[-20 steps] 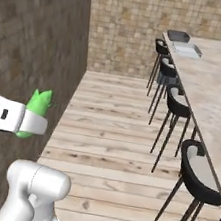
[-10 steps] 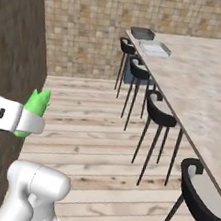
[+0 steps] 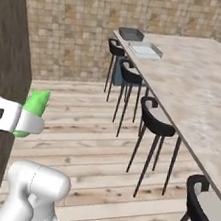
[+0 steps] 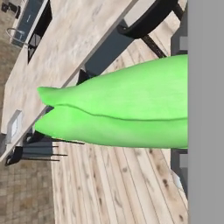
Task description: Place the cold items (apple and corn) from the fridge in one tupperware on the dining counter. Place the warm items (hot dog and kebab skewer) in the stove area in another tupperware.
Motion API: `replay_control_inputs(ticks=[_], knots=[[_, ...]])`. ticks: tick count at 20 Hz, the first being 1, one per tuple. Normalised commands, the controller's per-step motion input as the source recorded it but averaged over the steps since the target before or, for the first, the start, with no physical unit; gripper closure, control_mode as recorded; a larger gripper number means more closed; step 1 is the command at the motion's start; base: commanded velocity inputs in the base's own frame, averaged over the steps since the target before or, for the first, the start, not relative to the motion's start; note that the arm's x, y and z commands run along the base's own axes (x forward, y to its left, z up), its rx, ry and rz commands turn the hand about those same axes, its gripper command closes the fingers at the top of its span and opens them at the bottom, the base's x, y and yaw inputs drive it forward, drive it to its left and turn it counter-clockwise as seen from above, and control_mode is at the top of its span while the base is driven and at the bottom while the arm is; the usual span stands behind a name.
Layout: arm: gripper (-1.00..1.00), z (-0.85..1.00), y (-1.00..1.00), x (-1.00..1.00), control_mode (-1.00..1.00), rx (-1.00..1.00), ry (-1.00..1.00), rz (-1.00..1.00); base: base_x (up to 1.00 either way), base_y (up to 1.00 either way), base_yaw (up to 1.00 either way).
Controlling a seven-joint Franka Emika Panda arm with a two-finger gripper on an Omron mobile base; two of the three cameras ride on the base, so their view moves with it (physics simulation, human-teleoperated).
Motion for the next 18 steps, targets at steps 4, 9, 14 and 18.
replay_control_inputs(ticks=[4,9,14,18], knots=[[1.00,0.00,0.00,0.00,1.00,0.00,0.00,0.00,0.85,0.53,-0.24],[1.00,0.00,0.00,0.00,1.00,0.00,0.00,0.00,1.00,0.75,-0.27],[1.00,0.00,0.00,0.00,1.00,0.00,0.00,0.00,1.00,0.97,-0.33],[1.00,0.00,0.00,0.00,1.00,0.00,0.00,0.00,1.00,1.00,-0.36]])
